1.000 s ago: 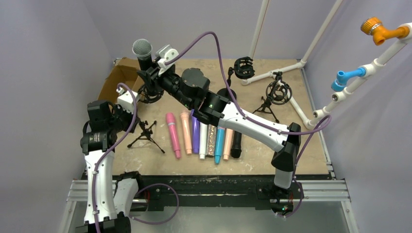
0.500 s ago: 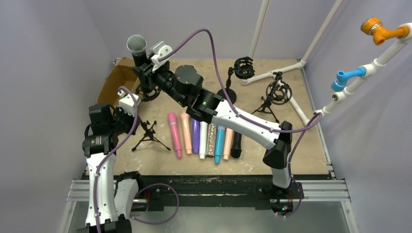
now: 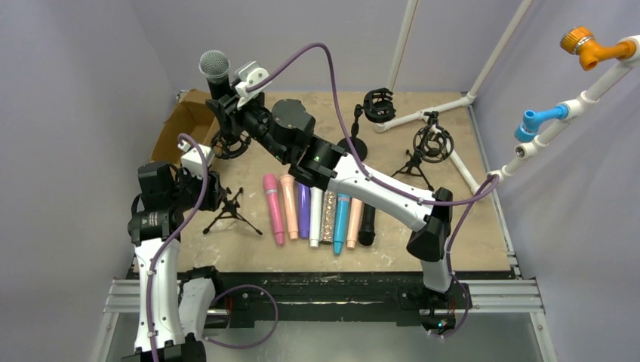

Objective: Attach the microphones to the stand

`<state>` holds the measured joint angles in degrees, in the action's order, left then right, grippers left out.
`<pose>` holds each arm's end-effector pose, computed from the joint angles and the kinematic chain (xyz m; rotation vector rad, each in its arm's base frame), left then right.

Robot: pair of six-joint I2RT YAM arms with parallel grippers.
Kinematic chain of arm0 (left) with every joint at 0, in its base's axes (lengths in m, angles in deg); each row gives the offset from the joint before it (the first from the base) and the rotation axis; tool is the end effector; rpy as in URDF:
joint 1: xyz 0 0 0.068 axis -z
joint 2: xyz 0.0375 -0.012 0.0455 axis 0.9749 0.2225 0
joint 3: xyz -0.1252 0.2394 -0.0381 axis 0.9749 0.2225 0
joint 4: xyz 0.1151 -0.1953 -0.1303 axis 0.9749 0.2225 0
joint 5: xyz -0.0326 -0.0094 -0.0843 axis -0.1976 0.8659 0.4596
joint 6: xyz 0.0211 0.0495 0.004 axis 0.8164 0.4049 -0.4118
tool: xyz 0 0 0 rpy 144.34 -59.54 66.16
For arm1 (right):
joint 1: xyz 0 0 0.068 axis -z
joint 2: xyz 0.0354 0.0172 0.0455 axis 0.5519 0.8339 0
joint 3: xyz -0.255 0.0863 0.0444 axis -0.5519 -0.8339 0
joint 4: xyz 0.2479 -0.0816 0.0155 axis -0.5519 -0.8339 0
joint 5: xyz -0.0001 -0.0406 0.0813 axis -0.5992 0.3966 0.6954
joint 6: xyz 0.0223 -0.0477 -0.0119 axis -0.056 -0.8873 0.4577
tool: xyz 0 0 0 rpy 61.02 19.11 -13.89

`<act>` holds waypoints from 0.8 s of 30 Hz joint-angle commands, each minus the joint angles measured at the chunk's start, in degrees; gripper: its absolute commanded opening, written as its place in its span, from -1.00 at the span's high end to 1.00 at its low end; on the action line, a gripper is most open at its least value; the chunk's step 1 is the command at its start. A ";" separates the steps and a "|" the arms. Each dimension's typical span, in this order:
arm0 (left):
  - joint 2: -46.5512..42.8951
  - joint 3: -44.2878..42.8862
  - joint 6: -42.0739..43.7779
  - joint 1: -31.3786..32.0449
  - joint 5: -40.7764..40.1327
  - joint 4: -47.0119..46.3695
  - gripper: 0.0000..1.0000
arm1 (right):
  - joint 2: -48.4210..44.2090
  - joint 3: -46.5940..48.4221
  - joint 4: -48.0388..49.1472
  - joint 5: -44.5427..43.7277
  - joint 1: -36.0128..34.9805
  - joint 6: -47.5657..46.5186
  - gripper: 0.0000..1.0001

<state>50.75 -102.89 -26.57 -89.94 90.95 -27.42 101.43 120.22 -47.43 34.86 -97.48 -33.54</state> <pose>0.1440 0.0153 0.3177 0.2930 2.1326 -0.2847 0.2068 0.4019 0.4877 -0.5204 1.2077 0.7296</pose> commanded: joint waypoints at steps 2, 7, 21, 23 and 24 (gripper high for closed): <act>0.20 0.25 -2.79 -0.74 1.23 -1.46 0.04 | 0.61 5.51 3.94 -1.23 0.59 -1.04 1.00; -0.40 -0.62 -0.80 -0.84 0.48 0.36 0.06 | 1.54 9.14 2.86 0.02 0.70 -0.97 1.00; 0.81 -0.61 -3.16 -1.00 -7.41 -0.55 0.04 | -7.54 -7.47 2.12 -1.64 0.18 2.58 1.00; 1.59 -0.25 -2.94 -0.99 -7.65 -0.62 0.08 | -8.84 -8.56 2.59 -1.30 0.16 2.69 1.00; 1.72 0.07 -2.78 -0.98 -7.94 -0.72 0.10 | -9.22 -8.52 2.26 -1.15 0.10 2.94 1.00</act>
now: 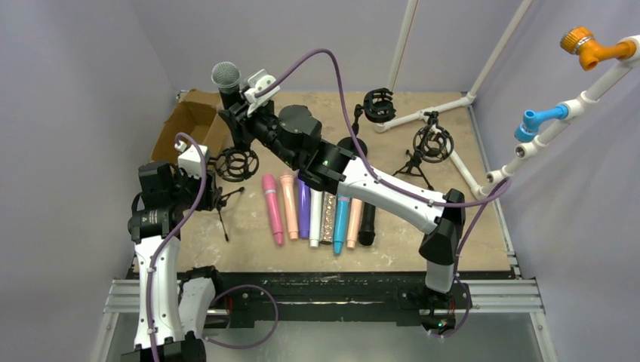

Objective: Attach the microphones to the stand

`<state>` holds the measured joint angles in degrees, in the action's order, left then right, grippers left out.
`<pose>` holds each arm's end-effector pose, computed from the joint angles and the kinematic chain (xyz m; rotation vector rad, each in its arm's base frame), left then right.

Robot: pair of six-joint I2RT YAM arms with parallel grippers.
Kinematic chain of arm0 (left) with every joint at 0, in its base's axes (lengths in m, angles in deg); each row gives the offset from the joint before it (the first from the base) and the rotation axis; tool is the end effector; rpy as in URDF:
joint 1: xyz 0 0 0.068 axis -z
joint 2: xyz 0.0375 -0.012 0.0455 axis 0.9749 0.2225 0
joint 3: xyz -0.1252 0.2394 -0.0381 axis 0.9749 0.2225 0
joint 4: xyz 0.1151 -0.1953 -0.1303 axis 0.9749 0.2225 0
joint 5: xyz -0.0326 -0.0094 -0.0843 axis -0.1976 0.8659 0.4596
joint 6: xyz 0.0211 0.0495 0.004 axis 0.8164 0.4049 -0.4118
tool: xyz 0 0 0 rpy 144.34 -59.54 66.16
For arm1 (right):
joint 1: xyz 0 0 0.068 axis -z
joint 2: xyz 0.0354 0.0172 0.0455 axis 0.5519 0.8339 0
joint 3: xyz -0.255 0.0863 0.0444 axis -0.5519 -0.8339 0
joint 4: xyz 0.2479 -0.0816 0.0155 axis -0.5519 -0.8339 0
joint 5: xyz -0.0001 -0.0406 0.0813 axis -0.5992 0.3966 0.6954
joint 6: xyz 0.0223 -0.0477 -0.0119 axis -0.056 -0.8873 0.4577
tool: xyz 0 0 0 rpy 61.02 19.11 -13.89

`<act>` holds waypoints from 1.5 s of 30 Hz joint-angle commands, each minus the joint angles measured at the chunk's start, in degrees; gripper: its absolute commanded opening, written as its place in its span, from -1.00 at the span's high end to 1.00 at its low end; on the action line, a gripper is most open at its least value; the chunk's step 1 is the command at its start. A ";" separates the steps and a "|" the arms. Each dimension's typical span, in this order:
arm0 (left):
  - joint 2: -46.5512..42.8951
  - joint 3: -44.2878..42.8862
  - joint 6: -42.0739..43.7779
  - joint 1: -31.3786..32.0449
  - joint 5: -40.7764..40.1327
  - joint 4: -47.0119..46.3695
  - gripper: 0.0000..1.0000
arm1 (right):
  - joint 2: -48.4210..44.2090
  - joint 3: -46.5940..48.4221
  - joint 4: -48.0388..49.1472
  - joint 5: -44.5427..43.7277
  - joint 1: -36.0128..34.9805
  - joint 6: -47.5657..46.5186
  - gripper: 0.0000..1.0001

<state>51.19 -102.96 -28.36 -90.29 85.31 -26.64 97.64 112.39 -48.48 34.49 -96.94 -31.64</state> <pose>0.1450 0.0196 0.3150 0.1980 2.1864 -0.2015 0.2073 0.3927 0.4675 -0.5428 1.2931 0.7116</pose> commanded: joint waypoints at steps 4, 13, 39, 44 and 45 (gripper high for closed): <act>1.40 1.14 -0.19 -0.62 -3.11 -2.06 0.13 | -6.82 -2.05 4.64 -1.29 -1.00 0.77 1.00; 0.21 1.71 -0.72 -1.37 -3.57 -2.87 0.04 | -7.18 -0.60 3.74 3.38 -1.41 5.62 1.00; -6.17 -11.03 -3.39 -4.79 5.20 4.16 -1.00 | -2.68 3.88 -1.52 3.87 -1.51 5.64 1.00; -6.88 -10.68 -2.87 -6.51 6.94 2.59 -1.00 | -2.04 6.59 -1.10 5.27 -2.17 5.71 1.00; -6.78 -10.53 -2.67 -6.90 7.93 2.07 -1.00 | -1.42 7.54 -1.61 5.63 -2.27 5.78 1.00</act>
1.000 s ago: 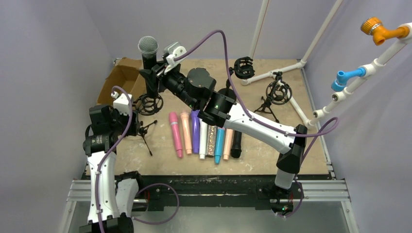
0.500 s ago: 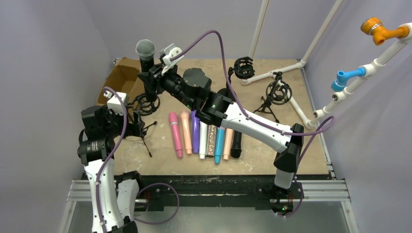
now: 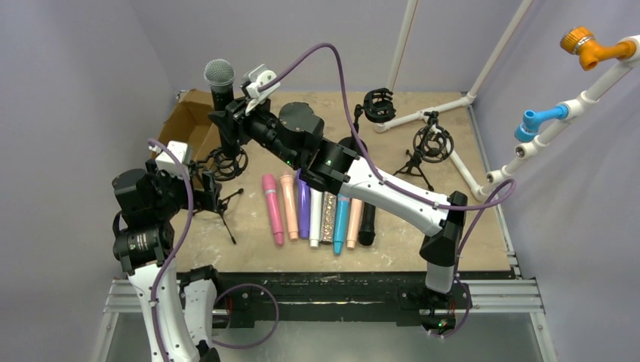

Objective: Attach the microphones to the stand

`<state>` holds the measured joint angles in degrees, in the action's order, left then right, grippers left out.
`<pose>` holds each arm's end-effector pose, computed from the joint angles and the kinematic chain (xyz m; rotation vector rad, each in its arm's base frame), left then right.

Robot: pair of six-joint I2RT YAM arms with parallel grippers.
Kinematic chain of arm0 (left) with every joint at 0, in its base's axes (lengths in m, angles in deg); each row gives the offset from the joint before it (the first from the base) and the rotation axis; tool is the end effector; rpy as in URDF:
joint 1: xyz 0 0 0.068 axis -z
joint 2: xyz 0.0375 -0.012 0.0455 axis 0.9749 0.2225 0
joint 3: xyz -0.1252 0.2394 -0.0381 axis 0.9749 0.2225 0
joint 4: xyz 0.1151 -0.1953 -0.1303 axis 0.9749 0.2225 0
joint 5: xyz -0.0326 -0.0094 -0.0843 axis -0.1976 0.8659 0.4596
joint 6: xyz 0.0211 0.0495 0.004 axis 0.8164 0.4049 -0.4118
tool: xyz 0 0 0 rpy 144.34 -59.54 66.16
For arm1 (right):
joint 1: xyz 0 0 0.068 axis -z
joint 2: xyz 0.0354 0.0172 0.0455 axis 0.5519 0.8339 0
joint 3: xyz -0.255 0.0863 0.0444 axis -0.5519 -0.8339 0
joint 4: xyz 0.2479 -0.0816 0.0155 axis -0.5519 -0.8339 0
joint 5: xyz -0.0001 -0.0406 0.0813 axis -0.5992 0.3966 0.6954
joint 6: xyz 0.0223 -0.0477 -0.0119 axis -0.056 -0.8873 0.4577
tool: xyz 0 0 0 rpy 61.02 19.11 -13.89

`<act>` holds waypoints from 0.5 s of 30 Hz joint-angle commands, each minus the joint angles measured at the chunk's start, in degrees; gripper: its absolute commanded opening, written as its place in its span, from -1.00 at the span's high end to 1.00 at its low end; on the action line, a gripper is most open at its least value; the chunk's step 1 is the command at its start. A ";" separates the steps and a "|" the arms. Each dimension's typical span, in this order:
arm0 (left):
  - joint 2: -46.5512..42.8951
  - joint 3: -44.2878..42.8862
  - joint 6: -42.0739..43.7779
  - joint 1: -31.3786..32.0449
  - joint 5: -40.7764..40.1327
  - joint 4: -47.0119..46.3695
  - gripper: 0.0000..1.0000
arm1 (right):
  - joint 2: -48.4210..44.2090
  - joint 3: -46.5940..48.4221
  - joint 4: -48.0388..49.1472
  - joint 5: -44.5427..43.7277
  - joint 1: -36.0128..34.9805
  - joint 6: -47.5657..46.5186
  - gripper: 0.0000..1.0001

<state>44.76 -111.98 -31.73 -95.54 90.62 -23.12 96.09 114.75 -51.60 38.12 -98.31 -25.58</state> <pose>0.1053 0.0173 0.3712 0.1419 1.9826 -0.1947 0.1905 0.3871 0.4872 -0.5380 1.2956 0.8675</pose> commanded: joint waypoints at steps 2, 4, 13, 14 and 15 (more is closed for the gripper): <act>0.00 -0.61 1.91 -2.41 5.07 -2.30 -1.00 | 1.43 7.37 0.02 3.00 -1.05 0.24 1.00; 0.37 0.50 3.91 -2.93 7.42 -2.60 -1.00 | 2.38 7.79 -0.64 3.75 -1.25 0.42 1.00; 1.58 6.75 7.72 -5.68 11.28 -7.39 -0.99 | 3.97 6.61 -1.73 3.44 -1.36 0.47 1.00; 1.59 7.90 8.30 -5.83 12.01 -8.28 -0.98 | 4.02 6.43 -1.80 3.36 -1.36 0.47 1.00; 1.59 9.23 8.35 -5.97 12.22 -9.80 -0.98 | 4.14 6.38 -1.89 3.35 -1.36 0.47 1.00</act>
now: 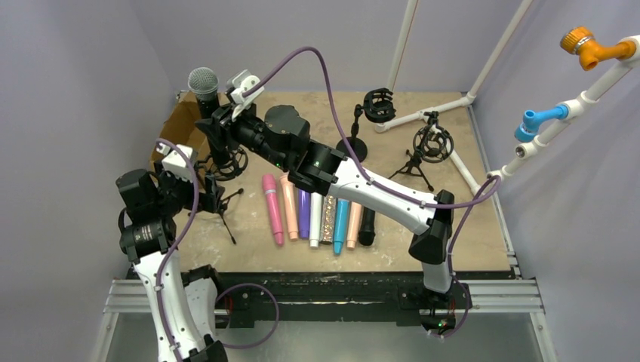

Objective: Attach the microphones to the stand

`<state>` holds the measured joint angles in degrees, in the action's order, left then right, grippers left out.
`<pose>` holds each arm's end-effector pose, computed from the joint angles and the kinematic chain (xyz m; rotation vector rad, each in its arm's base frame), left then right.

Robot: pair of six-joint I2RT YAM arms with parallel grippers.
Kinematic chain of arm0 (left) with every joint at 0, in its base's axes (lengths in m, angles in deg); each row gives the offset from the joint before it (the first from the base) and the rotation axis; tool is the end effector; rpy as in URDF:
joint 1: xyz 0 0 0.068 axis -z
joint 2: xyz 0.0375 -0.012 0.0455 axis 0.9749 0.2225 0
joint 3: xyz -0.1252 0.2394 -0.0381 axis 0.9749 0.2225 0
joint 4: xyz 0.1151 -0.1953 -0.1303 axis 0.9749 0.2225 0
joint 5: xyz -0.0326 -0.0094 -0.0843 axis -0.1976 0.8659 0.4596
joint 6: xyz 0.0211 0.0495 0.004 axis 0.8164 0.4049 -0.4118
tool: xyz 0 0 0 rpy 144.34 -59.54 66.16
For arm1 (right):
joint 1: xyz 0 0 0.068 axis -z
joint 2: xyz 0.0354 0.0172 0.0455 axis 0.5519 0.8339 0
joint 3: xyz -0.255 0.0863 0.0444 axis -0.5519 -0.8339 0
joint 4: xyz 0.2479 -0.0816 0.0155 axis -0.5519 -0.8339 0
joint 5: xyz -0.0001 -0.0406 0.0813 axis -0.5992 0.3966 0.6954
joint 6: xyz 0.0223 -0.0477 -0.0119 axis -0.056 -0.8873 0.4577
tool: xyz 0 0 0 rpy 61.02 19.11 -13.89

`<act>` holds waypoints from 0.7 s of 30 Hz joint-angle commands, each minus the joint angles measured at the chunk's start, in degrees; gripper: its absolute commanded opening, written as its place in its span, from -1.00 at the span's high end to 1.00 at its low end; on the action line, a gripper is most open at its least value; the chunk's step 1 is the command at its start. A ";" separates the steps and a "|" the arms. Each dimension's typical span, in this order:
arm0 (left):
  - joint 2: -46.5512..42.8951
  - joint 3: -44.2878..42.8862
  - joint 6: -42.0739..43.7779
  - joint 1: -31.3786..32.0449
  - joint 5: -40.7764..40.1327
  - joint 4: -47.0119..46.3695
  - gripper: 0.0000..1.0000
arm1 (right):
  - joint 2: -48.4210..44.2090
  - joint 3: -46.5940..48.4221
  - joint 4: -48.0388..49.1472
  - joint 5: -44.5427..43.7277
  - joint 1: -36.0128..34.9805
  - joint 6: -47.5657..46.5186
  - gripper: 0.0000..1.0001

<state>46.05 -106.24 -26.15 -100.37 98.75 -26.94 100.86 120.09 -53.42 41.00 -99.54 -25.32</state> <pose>0.1190 0.0281 0.3460 0.2225 1.9840 -0.2440 0.1890 0.4108 0.4805 -0.6035 1.2961 0.9145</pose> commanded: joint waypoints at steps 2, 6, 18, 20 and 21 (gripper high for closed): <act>0.38 5.92 2.59 -1.33 4.68 -8.92 -0.96 | -0.59 0.85 -0.21 0.92 -0.14 0.21 1.00; 0.45 9.27 -0.14 -1.46 5.36 -14.41 -0.83 | -0.31 1.12 -0.81 1.31 -0.14 -0.35 1.00; 2.58 11.31 -1.27 -1.46 7.95 -18.59 0.03 | 0.95 4.64 -5.92 1.58 -0.14 -1.86 1.00; 2.69 12.02 -0.80 -1.47 7.77 -19.22 0.25 | 0.84 4.24 -5.76 0.12 0.04 -2.23 1.00; 2.94 12.22 -0.57 -1.45 7.56 -19.42 0.38 | 0.90 4.16 -5.83 -0.22 0.16 -2.25 1.00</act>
<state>48.48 -95.44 -26.85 -101.51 104.46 -43.12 101.34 122.54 -57.48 41.39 -99.47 -26.26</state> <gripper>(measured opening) 0.423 0.435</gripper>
